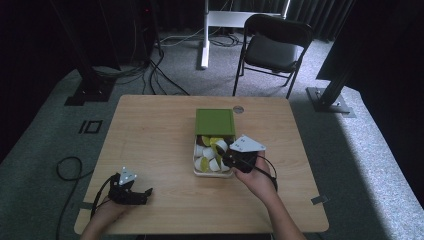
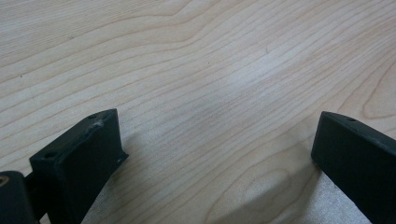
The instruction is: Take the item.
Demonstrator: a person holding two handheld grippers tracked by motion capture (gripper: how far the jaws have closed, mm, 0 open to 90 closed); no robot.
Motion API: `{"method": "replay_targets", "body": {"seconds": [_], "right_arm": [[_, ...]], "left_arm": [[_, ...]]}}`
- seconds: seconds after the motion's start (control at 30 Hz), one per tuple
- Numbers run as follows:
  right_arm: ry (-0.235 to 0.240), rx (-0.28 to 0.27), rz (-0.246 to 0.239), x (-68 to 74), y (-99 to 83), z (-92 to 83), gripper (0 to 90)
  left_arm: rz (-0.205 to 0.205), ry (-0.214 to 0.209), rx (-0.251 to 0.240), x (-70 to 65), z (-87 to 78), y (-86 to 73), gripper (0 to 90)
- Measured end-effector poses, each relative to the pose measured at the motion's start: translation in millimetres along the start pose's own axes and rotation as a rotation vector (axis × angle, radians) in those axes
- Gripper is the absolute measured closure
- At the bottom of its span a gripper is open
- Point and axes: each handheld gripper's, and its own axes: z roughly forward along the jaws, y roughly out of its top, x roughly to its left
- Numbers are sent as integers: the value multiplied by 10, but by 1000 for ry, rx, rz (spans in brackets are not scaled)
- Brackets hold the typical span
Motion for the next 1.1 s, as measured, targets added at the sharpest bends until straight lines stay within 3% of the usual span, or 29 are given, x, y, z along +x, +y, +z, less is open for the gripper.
{"method": "replay_targets", "body": {"seconds": [0.3,0.47,0.83,1.1], "right_arm": [[-87,-54,38,-221,6,-137,583],[-162,-74,98,-425,-73,-210,583],[-247,-29,156,-708,-367,-196,583],[-262,28,191,-821,-629,-93,583]], "left_arm": [[1,1,0,0,0,0,28],[1,0,2,1,-1,1,28],[1,0,2,0,-1,0,28],[1,0,2,0,-1,0,28]]}}
